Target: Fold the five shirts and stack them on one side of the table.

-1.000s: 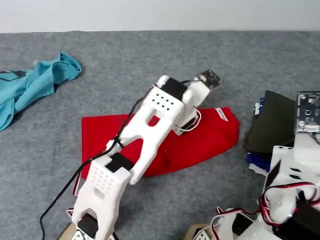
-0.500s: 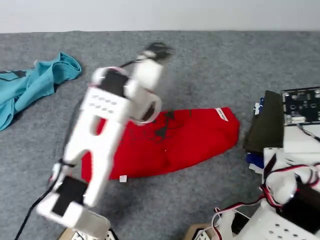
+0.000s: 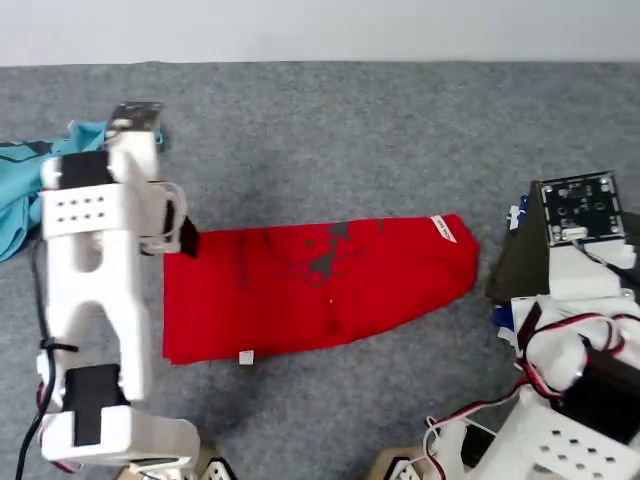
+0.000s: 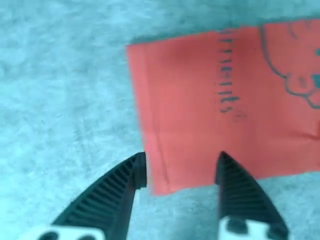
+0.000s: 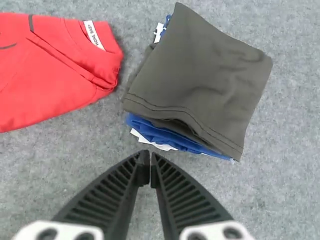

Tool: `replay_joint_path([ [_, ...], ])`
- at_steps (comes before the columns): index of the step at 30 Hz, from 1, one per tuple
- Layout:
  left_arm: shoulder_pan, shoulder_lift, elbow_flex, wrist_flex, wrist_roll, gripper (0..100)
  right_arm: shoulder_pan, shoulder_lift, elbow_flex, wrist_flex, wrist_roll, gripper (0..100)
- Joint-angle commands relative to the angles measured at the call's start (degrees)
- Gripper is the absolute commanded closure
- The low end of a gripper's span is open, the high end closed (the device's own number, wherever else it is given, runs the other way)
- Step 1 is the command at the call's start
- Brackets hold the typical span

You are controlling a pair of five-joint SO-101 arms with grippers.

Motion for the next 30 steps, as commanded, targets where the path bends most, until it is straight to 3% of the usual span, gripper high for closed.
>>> replay_joint_path([
  [1, -2.99, 2.64, 1.36, 1.49, -2.11, 76, -0.22, -0.57, -0.18, 2.07, 0.35, 98.3],
  [8, -5.1, 12.92, 2.24, -2.02, -4.57, 76, 0.04, -0.75, -0.18, 2.24, 0.35, 98.3],
  [30, -1.14, 31.21, 1.01, -11.52, -2.99, 76, 0.04, -0.75, -0.18, 2.15, 0.35, 98.3],
])
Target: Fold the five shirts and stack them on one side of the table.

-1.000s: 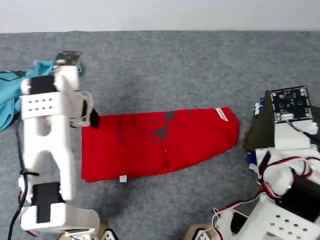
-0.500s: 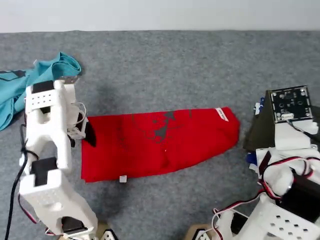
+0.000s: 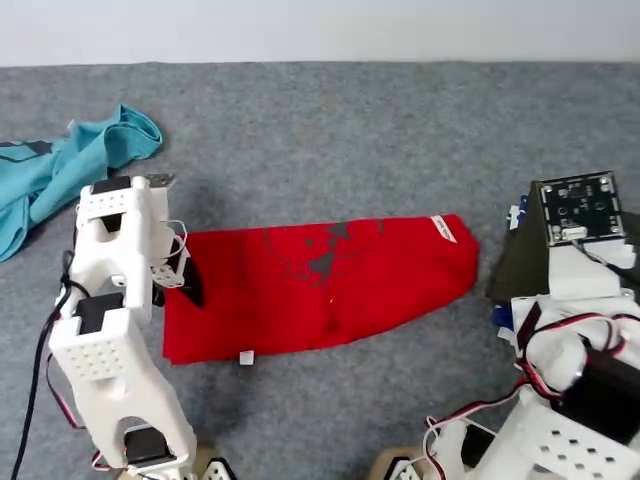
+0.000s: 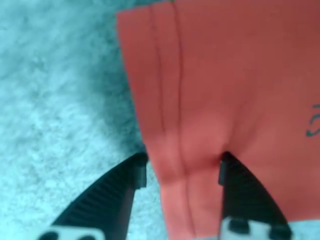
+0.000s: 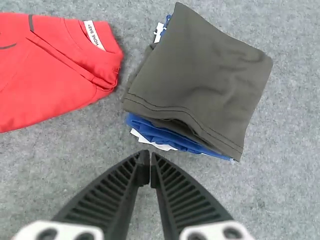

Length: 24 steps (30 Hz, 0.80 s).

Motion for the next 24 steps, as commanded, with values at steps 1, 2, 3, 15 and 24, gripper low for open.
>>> replay_joint_path([
  [1, 1.85, 1.05, -1.89, -0.97, 2.73, 76, 0.04, -0.75, -0.18, 2.15, 0.35, 98.3],
  [2, 2.02, 1.76, -2.68, -0.97, 4.31, 76, 0.04, -0.75, -0.18, 2.15, 0.35, 98.3],
  [3, 2.2, 2.64, -3.56, -1.05, 5.63, 76, 0.04, -0.75, -0.18, 2.15, 0.35, 98.3],
  [15, 2.73, 6.86, -7.6, -0.53, 7.12, 100, 0.04, -0.75, -0.18, 2.15, 0.35, 98.3],
  [24, -4.48, 5.54, -14.29, 6.51, 3.69, 100, 0.04, -0.75, -0.35, 2.15, 0.35, 98.3],
])
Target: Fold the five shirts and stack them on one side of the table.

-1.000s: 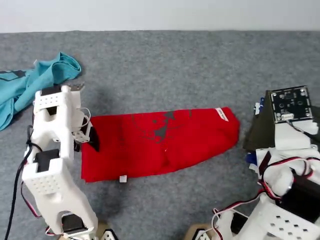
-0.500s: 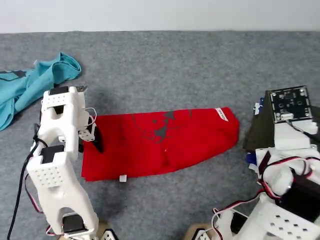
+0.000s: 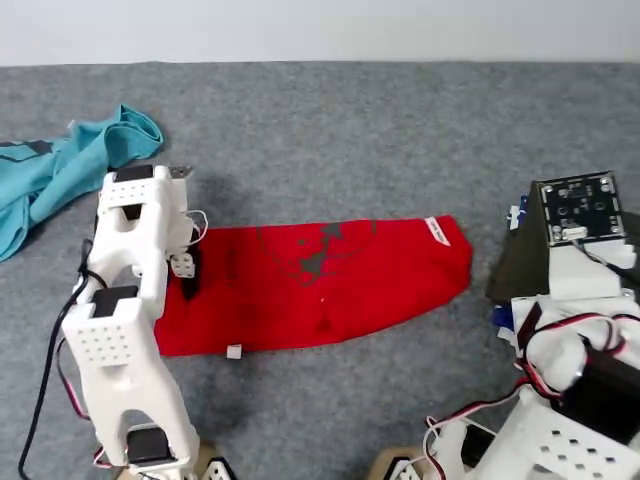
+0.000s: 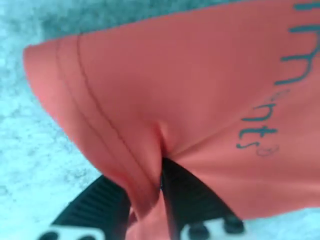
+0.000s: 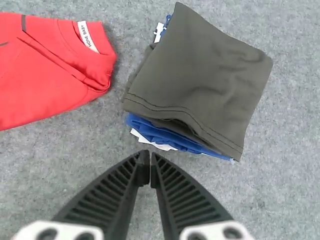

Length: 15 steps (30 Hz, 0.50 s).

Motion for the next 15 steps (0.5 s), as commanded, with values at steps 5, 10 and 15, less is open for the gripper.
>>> replay_joint_path([
  [5, -14.95, -2.11, -11.65, 4.84, -8.35, 100, 0.04, -0.75, -0.35, 2.15, 0.35, 98.3],
  [10, -17.49, -2.55, -16.75, 6.59, -12.4, 100, -0.04, -0.66, -0.26, 2.07, 0.35, 98.3],
  [15, -15.03, -5.19, -14.46, 6.86, -12.13, 100, -0.13, -0.66, -0.18, 2.07, 0.35, 98.3],
])
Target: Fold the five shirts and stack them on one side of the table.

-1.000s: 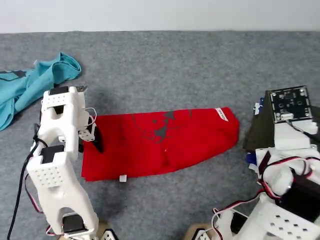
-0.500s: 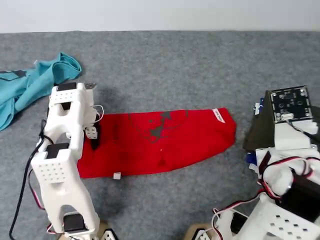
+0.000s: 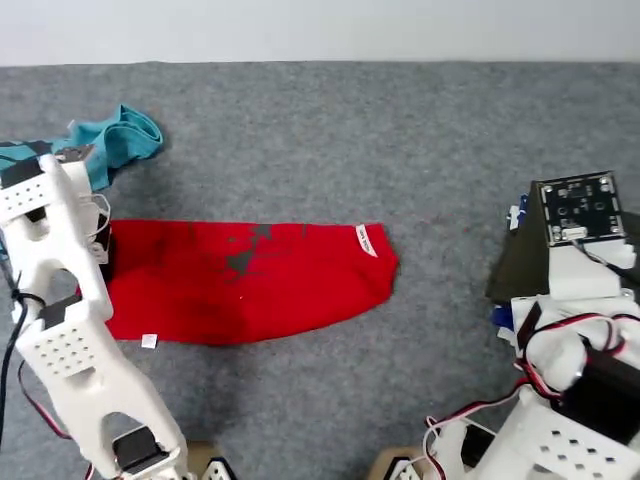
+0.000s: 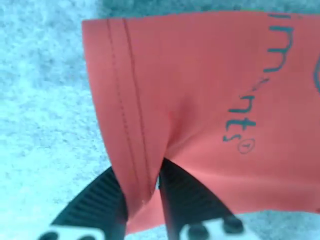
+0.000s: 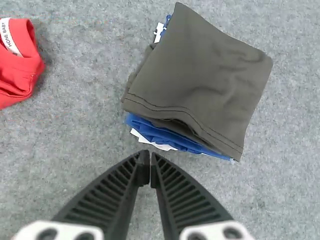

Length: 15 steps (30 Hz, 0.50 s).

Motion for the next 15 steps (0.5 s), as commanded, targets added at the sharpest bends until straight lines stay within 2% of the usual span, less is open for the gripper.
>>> replay_joint_path([
  [1, 2.81, -6.86, 2.07, 1.93, -0.44, 100, -0.13, -0.66, -0.18, 2.07, 0.35, 98.3],
  [10, 19.87, -27.78, 15.87, 1.93, -0.35, 100, -0.04, -0.75, -0.18, 2.15, 0.35, 98.4],
  [15, 30.15, -30.33, 16.04, 1.85, 2.73, 100, 0.04, -0.75, -0.18, 2.24, 0.35, 98.4],
])
